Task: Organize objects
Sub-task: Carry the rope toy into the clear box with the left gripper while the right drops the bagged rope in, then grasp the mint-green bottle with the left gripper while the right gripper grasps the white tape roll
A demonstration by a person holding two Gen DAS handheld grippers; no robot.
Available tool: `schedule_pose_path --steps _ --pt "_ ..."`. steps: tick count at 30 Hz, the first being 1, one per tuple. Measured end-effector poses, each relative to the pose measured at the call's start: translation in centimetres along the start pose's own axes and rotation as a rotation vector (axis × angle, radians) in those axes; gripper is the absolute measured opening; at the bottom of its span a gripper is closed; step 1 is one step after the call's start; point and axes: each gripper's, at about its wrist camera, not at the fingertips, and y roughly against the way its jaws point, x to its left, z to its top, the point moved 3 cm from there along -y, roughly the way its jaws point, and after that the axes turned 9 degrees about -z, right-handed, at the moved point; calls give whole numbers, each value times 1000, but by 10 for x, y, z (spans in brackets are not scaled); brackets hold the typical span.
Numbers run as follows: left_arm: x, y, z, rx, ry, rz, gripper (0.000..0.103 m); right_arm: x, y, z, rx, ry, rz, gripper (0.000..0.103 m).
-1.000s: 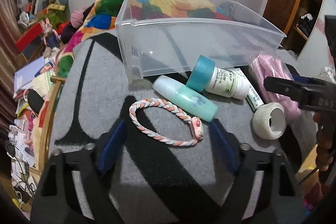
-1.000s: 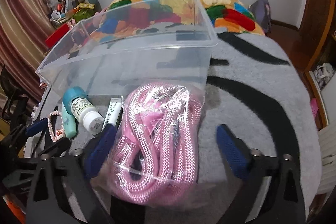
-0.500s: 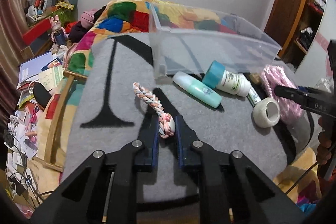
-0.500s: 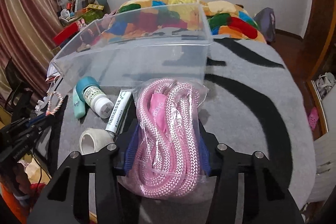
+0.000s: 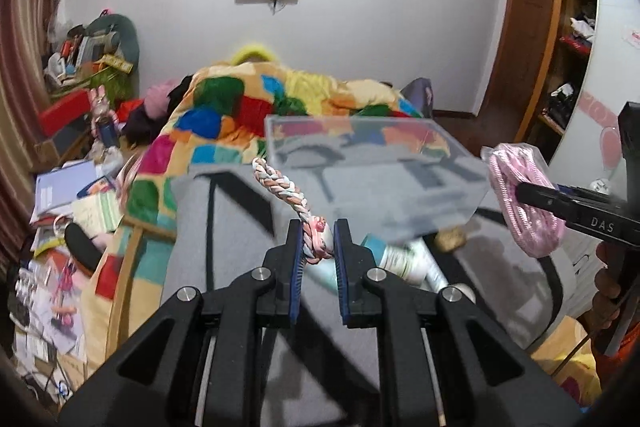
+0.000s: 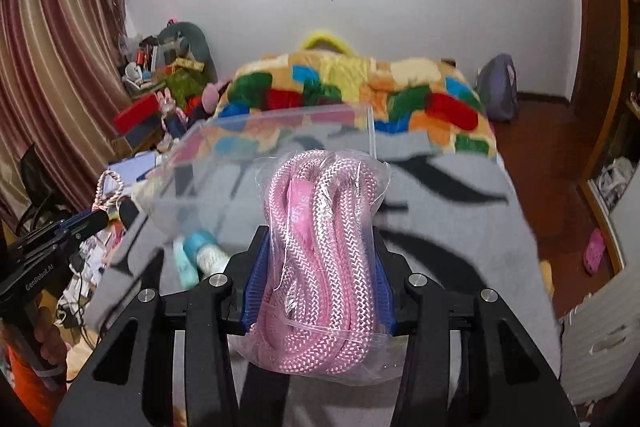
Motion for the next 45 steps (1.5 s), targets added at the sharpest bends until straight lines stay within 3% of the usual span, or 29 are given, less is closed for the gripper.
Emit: schedule_pose_path --steps 3,8,16,24,32,34,39,43,45 --pt "-2 -10 14 -9 -6 -49 14 6 -3 17 -34 16 -9 42" --pt "-8 -35 29 19 -34 -52 14 18 -25 47 -50 29 -10 42" --pt "-6 -85 39 147 -25 -102 14 33 -76 73 1 72 -42 42" --pt "-6 -123 36 247 -19 -116 14 39 -128 63 133 109 -41 42" --pt "-4 -130 34 282 -1 -102 15 56 -134 40 191 234 -66 44" --pt "-5 -128 34 286 -7 -97 22 58 -128 41 180 249 -70 46" --pt "-9 -112 39 241 -24 -83 54 60 -105 39 132 273 -73 59" --pt "-13 -89 45 184 -43 -60 65 56 -85 39 105 249 -57 65" --pt "-14 -76 47 154 -50 -35 81 54 -73 38 88 236 -52 70"
